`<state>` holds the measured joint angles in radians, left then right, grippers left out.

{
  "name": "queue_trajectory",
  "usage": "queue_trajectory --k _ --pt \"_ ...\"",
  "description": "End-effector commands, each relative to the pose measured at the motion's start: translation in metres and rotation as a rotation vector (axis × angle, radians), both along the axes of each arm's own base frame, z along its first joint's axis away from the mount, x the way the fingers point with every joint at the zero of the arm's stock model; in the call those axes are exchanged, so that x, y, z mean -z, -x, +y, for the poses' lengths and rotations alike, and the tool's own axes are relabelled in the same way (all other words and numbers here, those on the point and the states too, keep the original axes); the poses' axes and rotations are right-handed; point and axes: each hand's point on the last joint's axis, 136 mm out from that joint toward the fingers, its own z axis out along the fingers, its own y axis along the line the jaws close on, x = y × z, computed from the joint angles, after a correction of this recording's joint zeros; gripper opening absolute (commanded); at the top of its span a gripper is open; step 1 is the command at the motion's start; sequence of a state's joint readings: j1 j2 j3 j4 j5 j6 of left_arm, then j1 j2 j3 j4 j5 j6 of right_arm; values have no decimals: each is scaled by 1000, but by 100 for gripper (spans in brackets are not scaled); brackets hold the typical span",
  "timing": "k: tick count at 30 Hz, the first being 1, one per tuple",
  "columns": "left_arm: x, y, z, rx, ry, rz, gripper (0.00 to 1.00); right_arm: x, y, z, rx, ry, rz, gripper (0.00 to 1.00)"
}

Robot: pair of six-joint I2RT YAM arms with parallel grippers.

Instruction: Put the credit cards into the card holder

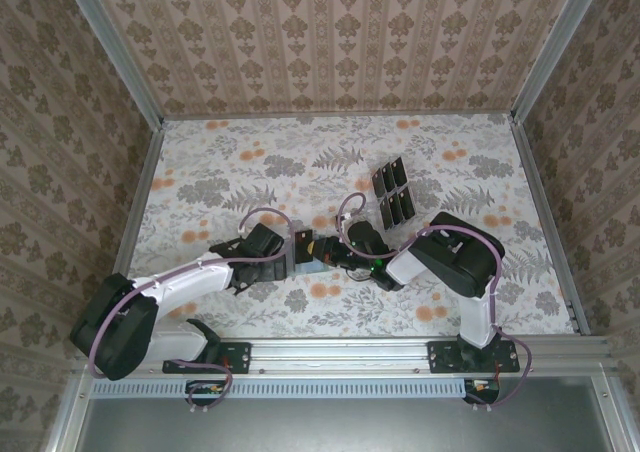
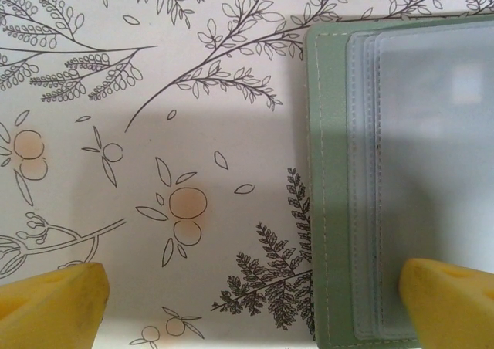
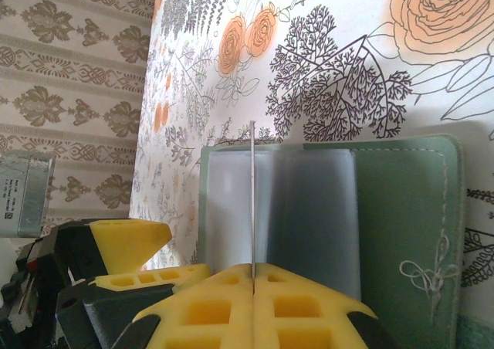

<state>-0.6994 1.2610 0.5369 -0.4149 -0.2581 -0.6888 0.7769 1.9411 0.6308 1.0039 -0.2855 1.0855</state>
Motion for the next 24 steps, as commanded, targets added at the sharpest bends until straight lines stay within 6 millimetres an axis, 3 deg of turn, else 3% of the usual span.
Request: queue_trajectory --k 1,24 --pt "6 7 5 -14 -10 21 100 -2 2 3 -6 -21 11 0" --pt "5 7 7 -18 -20 20 100 3 15 14 -44 -78 46 0"
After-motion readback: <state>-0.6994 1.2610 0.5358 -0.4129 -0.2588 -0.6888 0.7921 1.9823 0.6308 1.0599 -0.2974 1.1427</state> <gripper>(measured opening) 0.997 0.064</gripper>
